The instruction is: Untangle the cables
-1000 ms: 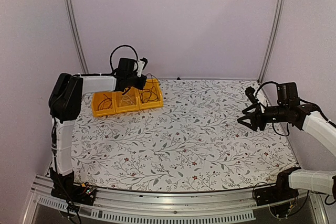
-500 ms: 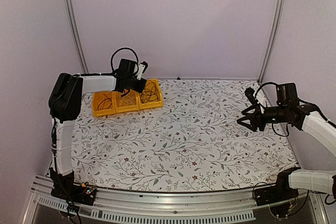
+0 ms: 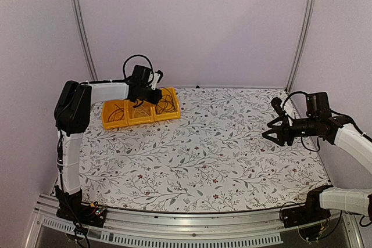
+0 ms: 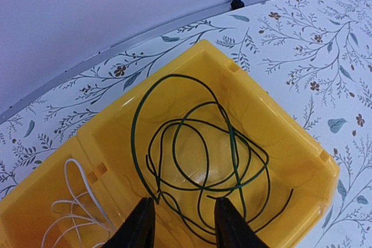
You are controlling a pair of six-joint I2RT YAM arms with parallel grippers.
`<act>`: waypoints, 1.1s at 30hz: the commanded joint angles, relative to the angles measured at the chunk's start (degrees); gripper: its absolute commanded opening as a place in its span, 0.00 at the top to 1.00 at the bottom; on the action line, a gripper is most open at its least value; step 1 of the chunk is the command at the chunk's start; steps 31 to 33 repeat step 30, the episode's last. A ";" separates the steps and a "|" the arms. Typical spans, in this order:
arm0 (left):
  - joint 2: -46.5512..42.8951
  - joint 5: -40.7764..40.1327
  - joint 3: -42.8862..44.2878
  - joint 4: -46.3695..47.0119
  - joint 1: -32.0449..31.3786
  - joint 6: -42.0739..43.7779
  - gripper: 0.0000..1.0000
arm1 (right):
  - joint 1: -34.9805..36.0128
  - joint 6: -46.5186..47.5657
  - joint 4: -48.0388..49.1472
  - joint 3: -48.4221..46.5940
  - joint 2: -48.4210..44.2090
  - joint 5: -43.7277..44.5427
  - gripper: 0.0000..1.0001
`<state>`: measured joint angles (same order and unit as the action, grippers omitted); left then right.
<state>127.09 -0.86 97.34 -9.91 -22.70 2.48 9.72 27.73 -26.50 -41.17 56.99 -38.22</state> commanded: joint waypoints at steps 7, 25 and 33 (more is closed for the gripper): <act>-22.61 8.01 -13.16 -0.10 -0.58 -2.01 0.32 | -0.20 0.75 -2.24 -7.89 3.44 -0.10 0.37; -57.81 9.17 -36.22 2.87 -3.70 -11.52 0.00 | -0.25 -19.95 10.12 -25.42 9.60 25.25 0.01; -61.07 10.29 -44.33 11.94 -3.70 -8.73 0.00 | -0.22 -19.59 11.17 -21.68 6.65 22.01 0.01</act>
